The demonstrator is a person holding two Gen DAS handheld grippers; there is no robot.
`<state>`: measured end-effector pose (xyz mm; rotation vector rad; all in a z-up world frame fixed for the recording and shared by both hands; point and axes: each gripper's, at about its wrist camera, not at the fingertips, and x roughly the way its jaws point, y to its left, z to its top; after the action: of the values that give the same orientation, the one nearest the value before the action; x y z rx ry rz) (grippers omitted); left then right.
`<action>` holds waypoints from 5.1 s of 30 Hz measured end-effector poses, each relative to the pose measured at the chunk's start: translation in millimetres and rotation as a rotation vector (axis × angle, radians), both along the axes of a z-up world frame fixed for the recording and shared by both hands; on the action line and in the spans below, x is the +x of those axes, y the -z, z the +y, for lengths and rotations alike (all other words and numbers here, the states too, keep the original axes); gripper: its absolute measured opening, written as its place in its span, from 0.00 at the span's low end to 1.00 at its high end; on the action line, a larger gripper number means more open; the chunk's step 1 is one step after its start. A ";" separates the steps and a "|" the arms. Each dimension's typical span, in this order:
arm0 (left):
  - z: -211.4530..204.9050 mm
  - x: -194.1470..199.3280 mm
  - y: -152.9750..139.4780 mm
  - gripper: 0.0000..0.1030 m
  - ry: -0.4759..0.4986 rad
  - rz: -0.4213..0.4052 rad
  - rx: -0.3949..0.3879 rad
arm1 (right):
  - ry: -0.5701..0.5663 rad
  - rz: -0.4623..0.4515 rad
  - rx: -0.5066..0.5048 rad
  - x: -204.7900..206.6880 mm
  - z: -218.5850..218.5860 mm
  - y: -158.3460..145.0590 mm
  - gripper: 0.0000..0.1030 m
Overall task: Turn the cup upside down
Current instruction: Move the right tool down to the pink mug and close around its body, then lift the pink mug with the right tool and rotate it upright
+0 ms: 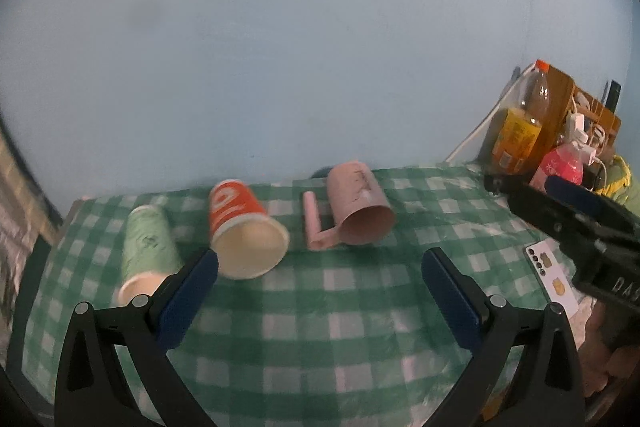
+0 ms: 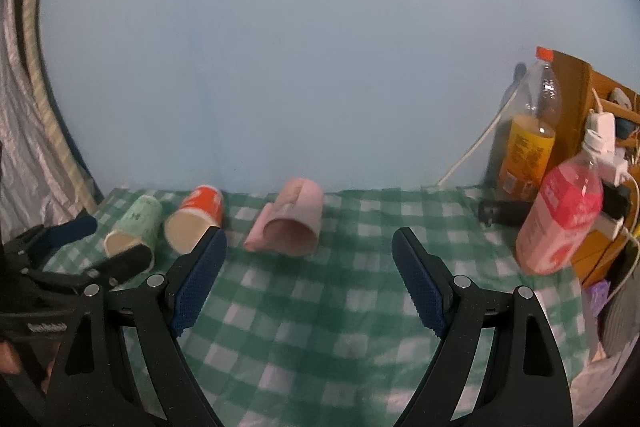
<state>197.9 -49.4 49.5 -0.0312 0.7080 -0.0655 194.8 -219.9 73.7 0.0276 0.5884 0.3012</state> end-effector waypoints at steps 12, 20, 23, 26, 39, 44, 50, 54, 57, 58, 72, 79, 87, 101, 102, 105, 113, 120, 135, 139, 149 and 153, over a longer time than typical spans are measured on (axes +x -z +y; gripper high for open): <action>-40.1 110.7 24.4 1.00 0.011 0.226 0.003 | 0.038 0.289 0.146 125.0 -34.2 8.0 0.82; -52.1 160.3 47.0 1.00 -0.015 0.340 0.006 | 0.011 0.513 0.230 185.9 -42.7 43.9 0.82; -55.6 172.1 56.7 0.99 -0.016 0.374 -0.002 | -0.021 0.570 0.248 197.9 -42.4 56.6 0.82; -59.5 180.8 64.7 0.99 -0.024 0.395 0.015 | -0.022 0.605 0.246 204.5 -41.3 66.8 0.82; -53.8 220.7 106.1 0.84 -0.049 0.523 -0.035 | 0.035 0.658 0.240 213.6 -43.7 95.3 0.82; -53.7 229.7 115.6 0.73 -0.031 0.552 -0.048 | 0.038 0.666 0.242 215.0 -45.1 102.3 0.82; -56.2 229.7 113.1 0.72 0.012 0.547 -0.050 | 0.037 0.659 0.241 214.6 -44.1 102.8 0.82; -49.7 218.9 101.3 0.72 0.038 0.526 -0.067 | 0.035 0.639 0.250 208.0 -46.6 98.1 0.82; -49.4 206.1 89.7 0.72 0.063 0.514 -0.067 | 0.017 0.622 0.252 200.2 -47.0 90.6 0.82; -49.6 197.4 82.5 0.72 0.078 0.508 -0.063 | 0.010 0.614 0.253 195.7 -47.3 86.1 0.82; -51.2 74.9 59.0 0.72 0.184 0.465 -0.030 | -0.110 0.592 0.267 113.0 -32.7 63.9 0.82; -30.7 41.8 76.8 0.72 0.153 0.475 -0.059 | -0.162 0.618 0.256 78.8 -13.5 84.7 0.82; -17.8 20.7 98.4 0.72 0.124 0.500 -0.071 | -0.206 0.647 0.231 51.5 7.9 100.3 0.82; -15.9 23.0 109.5 0.76 0.104 0.528 -0.059 | -0.205 0.674 0.233 52.0 16.5 113.1 0.82; -15.9 22.7 108.9 0.77 0.101 0.528 -0.058 | -0.205 0.677 0.235 52.7 17.0 113.8 0.82; -13.8 19.2 101.5 0.78 0.104 0.523 -0.056 | -0.202 0.679 0.241 52.5 15.4 113.6 0.82; 1.6 -3.0 67.5 0.80 0.119 0.464 -0.066 | -0.207 0.656 0.255 50.3 16.6 95.6 0.82; 25.3 -27.1 51.7 0.89 0.097 0.392 -0.050 | -0.217 0.618 0.252 38.8 23.7 78.2 0.82; 75.7 -49.4 63.6 0.89 -0.007 0.286 -0.078 | -0.211 0.684 0.197 33.3 67.0 94.7 0.82; 82.4 -49.1 65.8 0.89 -0.018 0.279 -0.089 | -0.203 0.692 0.174 38.1 80.9 96.4 0.82; 88.6 -48.9 70.1 0.89 -0.001 0.286 -0.174 | -0.100 0.770 0.115 62.9 101.3 120.9 0.82; 88.3 -49.2 71.7 0.89 0.006 0.285 -0.175 | -0.089 0.808 0.096 67.5 109.0 132.6 0.82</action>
<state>148.7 38.9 -22.3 -0.2094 0.9863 -0.1306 262.3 -110.9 -58.9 0.2234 1.3790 0.4042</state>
